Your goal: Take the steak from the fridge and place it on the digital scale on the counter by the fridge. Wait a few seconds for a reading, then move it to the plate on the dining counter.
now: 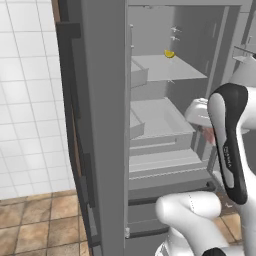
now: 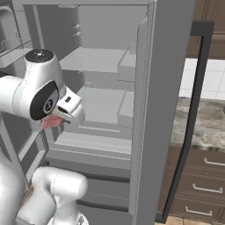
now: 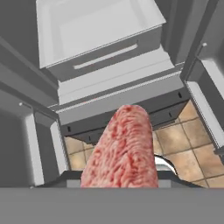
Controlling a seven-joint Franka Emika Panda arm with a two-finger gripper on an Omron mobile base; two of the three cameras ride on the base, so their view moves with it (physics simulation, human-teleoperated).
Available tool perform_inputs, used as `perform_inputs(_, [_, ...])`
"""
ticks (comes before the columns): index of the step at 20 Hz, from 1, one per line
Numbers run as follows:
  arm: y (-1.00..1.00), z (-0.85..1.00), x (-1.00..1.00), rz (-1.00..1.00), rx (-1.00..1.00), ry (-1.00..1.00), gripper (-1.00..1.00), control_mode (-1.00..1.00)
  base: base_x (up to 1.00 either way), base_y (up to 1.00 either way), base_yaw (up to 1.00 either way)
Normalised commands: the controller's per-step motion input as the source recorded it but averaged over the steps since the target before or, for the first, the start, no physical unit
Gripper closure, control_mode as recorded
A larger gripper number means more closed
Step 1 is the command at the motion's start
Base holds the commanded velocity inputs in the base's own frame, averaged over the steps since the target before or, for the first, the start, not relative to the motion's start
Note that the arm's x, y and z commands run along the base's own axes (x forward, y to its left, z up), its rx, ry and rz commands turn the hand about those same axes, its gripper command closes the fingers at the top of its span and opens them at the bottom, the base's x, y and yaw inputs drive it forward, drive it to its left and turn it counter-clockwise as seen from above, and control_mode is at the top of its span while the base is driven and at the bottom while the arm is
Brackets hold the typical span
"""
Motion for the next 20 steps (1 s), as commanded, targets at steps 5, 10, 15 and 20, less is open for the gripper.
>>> perform_inputs(5, [0.12, -0.01, -0.62, 0.05, -0.07, 0.11, 1.00, -1.00, 0.00, 0.00, 0.00])
perform_inputs(10, [0.11, 0.00, -0.93, 0.00, -0.12, -0.01, 1.00, -1.00, 0.00, 0.00, 0.00])
perform_inputs(15, [0.11, 0.00, -0.67, -0.01, -0.06, -0.02, 1.00, -1.00, 0.00, 0.00, 0.00])
perform_inputs(20, [0.02, 0.00, -0.10, 0.00, 0.00, 0.00, 1.00, 1.00, -0.01, 0.00, 0.00])
